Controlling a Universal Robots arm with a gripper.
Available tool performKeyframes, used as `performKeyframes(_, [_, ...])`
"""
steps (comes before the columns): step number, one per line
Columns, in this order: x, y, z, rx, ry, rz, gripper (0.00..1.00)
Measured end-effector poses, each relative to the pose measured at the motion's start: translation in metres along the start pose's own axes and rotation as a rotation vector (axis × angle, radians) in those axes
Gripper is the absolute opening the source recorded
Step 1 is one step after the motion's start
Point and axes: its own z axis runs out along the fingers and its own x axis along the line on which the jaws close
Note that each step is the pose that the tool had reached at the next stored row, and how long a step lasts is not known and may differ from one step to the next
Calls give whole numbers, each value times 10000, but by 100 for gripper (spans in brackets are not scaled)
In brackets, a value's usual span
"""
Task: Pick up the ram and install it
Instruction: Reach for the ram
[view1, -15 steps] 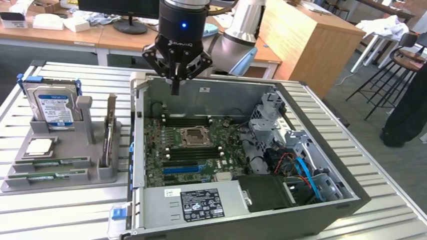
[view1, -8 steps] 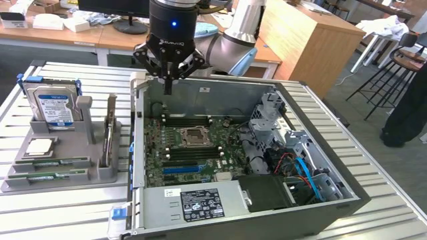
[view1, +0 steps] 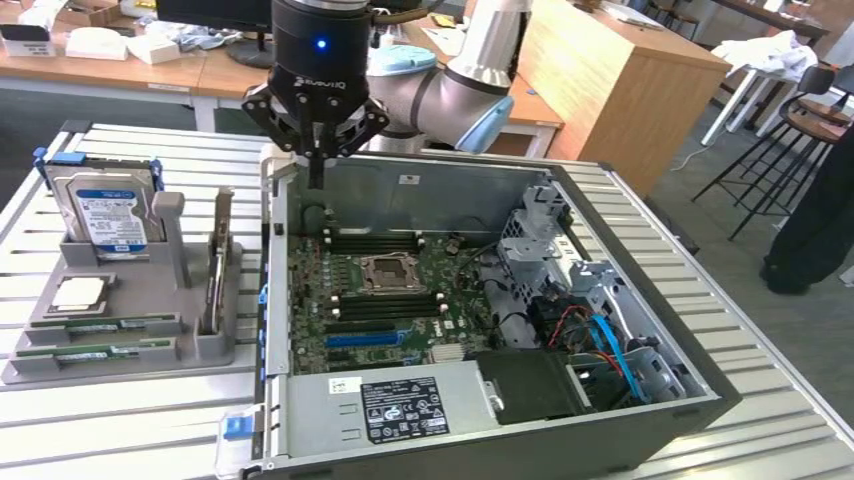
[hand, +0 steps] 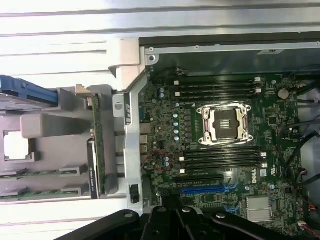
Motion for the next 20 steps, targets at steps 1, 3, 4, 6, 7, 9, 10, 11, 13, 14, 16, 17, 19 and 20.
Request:
performKeyframes(1, [25, -2, -1, 0, 0, 0, 10])
performKeyframes(3, [80, -6, -1, 0, -1, 0, 10])
performKeyframes(4, [105, -8, -1, 0, -1, -1, 10])
performKeyframes(6, [155, -12, -2, 0, 0, -1, 10])
performKeyframes(7, [185, -14, -3, 1, 1, 0, 10])
performKeyframes(9, [252, -19, -3, 0, -1, 0, 10])
performKeyframes(10, [288, -22, -4, 1, 0, -1, 10])
performKeyframes(11, [325, -25, -4, 0, -1, -2, 10])
performKeyframes(13, [397, -30, -5, 0, -1, 1, 10])
performKeyframes(14, [428, -32, -6, 0, 0, 1, 10])
performKeyframes(16, [491, -37, -7, 1, 0, -1, 10])
performKeyframes(17, [523, -39, -7, 0, 0, -2, 10])
performKeyframes(19, [588, -44, -8, 0, 0, 0, 10])
performKeyframes(20, [619, -46, -8, 0, -1, 1, 10])
